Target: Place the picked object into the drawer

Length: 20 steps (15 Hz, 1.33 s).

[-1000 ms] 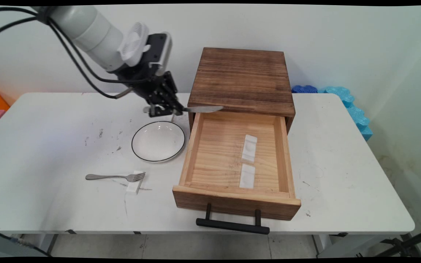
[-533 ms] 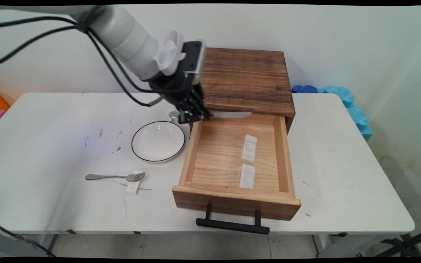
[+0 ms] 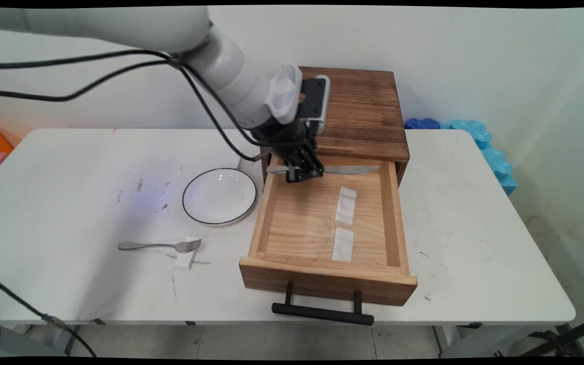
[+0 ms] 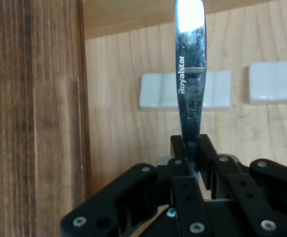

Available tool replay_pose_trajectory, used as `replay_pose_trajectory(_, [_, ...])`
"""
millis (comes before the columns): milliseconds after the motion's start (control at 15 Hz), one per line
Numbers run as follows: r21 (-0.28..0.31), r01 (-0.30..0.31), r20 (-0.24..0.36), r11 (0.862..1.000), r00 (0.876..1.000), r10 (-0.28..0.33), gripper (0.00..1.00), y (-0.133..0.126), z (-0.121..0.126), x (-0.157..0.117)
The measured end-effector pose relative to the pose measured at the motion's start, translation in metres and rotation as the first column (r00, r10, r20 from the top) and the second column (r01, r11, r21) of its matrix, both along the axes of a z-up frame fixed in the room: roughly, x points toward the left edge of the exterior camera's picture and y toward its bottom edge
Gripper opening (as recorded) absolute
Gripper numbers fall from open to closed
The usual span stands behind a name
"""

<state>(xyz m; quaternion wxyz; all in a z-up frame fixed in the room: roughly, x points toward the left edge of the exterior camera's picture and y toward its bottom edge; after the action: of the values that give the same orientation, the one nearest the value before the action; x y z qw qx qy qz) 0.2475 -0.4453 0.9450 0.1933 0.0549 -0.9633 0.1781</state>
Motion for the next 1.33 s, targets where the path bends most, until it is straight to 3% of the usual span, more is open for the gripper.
replay_pose_trajectory(533, [0.011, -0.022, 0.009, 1.000, 1.000, 0.022, 0.00, -0.022, -0.039, -0.023])
replay_pose_trajectory(1333, [0.042, -0.025, 0.025, 0.999, 0.999, 0.024, 0.00, -0.035, -0.087, -0.026])
